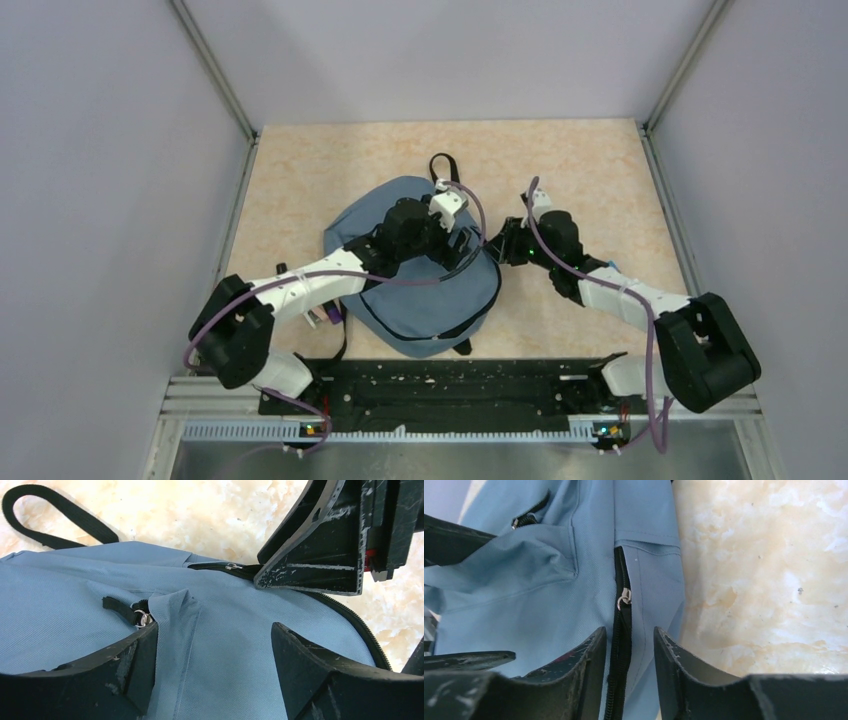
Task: Pack the student bag
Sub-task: Zip the student bag at the center of the board.
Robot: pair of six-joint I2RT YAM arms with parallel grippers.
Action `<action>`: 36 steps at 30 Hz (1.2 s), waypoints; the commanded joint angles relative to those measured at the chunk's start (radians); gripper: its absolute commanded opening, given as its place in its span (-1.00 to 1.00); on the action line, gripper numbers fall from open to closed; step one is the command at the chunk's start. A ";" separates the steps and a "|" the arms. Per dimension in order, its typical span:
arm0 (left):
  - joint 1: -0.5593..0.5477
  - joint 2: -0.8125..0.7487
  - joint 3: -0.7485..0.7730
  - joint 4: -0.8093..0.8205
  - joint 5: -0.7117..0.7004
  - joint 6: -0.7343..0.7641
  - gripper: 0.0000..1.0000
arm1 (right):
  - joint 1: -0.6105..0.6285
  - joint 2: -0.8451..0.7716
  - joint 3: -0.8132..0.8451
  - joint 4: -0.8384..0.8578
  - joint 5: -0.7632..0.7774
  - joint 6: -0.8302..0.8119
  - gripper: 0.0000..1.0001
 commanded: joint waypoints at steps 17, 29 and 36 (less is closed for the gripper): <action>0.079 0.088 0.287 -0.197 -0.221 -0.198 0.85 | -0.013 -0.006 0.052 0.081 -0.043 0.036 -1.00; 0.118 0.297 0.450 -0.322 -0.187 -0.260 0.86 | -0.012 -0.127 0.023 -0.102 -0.104 -0.027 -1.00; 0.120 0.288 0.412 -0.151 -0.085 -0.104 0.84 | -0.012 -0.250 -0.008 -0.293 -0.143 -0.073 -1.00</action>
